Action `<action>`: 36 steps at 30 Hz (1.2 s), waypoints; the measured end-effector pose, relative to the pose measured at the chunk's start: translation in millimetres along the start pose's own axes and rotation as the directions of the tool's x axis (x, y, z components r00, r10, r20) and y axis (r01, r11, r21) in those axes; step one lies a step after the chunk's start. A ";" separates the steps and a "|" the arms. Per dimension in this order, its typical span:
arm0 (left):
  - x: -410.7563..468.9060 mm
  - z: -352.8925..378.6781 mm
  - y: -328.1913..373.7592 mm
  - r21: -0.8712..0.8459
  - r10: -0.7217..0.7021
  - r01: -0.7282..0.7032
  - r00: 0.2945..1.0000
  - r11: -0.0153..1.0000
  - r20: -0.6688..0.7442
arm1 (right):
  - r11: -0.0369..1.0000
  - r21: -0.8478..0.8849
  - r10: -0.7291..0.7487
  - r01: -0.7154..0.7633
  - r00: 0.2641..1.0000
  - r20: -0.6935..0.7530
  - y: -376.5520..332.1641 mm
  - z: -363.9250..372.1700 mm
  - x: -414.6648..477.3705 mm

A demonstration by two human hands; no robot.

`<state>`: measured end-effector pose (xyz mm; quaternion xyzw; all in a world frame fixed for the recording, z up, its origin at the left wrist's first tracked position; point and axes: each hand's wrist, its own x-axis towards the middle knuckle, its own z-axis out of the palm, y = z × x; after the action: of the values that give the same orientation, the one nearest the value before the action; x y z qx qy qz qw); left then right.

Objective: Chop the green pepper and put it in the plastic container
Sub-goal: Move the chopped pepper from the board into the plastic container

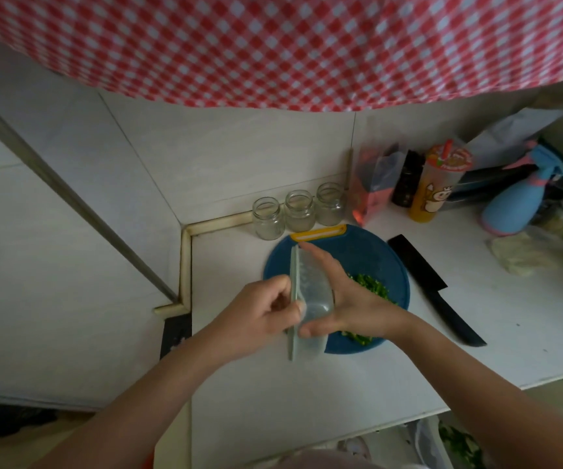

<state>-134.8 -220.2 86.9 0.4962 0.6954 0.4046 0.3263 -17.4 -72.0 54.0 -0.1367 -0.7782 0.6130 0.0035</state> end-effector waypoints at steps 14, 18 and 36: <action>4.3 -19.0 -3.5 -0.313 -0.196 0.147 0.972 0.938 -0.131 | 0.971 0.240 0.003 0.010 0.999 -0.055 7.1 -37.0 -18.6; -2.8 -30.9 -22.9 -0.453 -0.366 0.274 0.922 0.848 -0.128 | 0.969 0.247 0.035 -0.030 0.999 -0.017 21.0 -51.0 -16.6; -92.3 -39.7 -157.2 -0.569 -0.880 0.672 0.342 0.475 -0.330 | 0.696 0.696 0.169 -0.177 0.982 0.081 47.2 17.3 12.6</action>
<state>-208.5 -346.1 -29.3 -0.1183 0.8296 0.4367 0.3273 -22.7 -75.8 2.6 -0.1943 -0.4719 0.8600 -0.0066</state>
